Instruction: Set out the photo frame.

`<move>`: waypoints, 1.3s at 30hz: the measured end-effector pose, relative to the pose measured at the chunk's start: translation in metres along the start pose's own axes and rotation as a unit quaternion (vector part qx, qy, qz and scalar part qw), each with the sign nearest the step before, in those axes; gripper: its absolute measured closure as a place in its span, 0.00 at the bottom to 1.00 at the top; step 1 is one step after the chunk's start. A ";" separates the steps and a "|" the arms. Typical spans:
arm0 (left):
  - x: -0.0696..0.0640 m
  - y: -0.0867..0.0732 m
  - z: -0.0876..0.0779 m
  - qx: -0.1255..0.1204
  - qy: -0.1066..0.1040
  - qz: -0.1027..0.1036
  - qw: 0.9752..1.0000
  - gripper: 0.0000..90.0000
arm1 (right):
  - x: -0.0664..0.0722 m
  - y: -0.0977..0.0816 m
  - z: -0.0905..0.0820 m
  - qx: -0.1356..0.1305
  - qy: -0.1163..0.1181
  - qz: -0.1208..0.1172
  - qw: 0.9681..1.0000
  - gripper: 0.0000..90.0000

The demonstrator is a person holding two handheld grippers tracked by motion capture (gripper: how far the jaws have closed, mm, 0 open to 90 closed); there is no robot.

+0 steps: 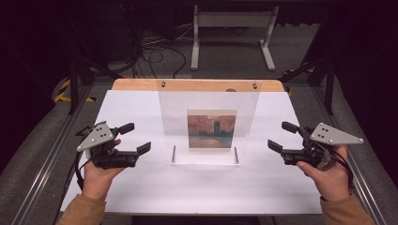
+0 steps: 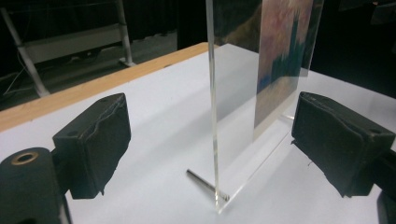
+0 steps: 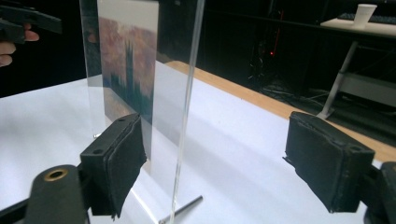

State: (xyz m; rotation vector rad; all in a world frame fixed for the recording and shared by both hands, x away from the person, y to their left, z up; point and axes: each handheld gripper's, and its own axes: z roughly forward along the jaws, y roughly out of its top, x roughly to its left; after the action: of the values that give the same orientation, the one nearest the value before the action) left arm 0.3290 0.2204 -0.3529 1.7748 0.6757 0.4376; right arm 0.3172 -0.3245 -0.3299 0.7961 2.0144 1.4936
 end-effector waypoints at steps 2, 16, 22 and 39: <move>0.000 -0.005 -0.002 0.001 0.001 0.000 1.000 0.13 | -0.002 -0.009 -0.002 0.001 0.000 0.008 1.000 0.22; 0.012 -0.072 -0.009 0.013 0.016 -0.016 1.000 0.13 | -0.001 -0.063 0.000 0.009 0.001 0.022 1.000 0.22; 0.013 -0.090 -0.005 0.006 0.051 -0.021 0.998 0.14 | 0.005 -0.091 0.011 -0.004 -0.006 0.008 1.000 0.23; 0.008 -0.104 0.012 0.021 0.034 0.009 0.999 0.15 | 0.006 -0.113 0.026 0.036 -0.013 0.012 0.999 0.23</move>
State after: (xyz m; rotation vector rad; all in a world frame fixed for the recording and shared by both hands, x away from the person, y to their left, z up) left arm 0.3193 0.2374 -0.4557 1.8131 0.7219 0.5002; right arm 0.3129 -0.3283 -0.4458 0.8673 2.0568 1.4232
